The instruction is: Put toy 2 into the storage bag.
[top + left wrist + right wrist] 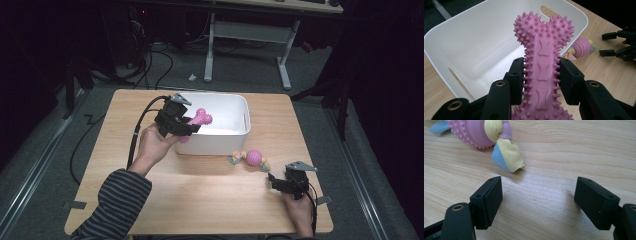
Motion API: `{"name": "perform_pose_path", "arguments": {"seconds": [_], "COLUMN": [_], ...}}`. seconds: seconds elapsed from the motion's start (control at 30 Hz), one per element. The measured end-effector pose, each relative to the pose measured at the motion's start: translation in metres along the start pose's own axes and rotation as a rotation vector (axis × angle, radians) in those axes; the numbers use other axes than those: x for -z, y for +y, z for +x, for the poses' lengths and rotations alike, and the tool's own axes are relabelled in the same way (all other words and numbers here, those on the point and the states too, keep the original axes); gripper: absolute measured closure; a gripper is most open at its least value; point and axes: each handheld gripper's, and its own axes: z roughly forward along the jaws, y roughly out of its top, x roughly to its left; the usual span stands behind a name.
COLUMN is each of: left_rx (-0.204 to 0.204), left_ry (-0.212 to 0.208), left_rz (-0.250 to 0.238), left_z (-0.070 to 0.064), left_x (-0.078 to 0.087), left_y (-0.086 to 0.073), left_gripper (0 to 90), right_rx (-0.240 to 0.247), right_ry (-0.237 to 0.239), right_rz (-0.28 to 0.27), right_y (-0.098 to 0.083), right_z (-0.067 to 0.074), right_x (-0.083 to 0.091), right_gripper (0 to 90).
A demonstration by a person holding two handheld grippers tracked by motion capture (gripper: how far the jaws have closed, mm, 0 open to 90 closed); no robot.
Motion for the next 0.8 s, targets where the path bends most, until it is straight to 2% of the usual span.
{"name": "perform_pose_path", "arguments": {"seconds": [0.23, 0.37, 0.6, 0.8], "left_rx": [0.001, -0.009, -0.002, -0.018], "left_ry": [0.003, 0.019, 0.01, 0.007], "left_rz": [0.0, 0.023, 0.024, 0.021], "left_z": [0.003, 0.002, 0.004, 0.007], "left_x": [-0.008, -0.016, -0.026, -0.035], "left_y": [0.009, 0.012, 0.018, 0.023], "left_gripper": [58.6, 58.4, 58.3, 58.4], "right_rx": [0.001, 0.0, 0.0, 0.0], "right_ry": [0.0, 0.0, 0.0, 0.0], "right_rz": [0.0, 0.0, 0.0, 0.0], "right_y": [0.0, 0.0, 0.0, 0.0], "right_z": [0.0, 0.0, 0.0, 0.001], "right_x": [0.0, 0.0, 0.0, 0.0], "right_gripper": [22.9, 22.9, 22.9, 22.9]}}
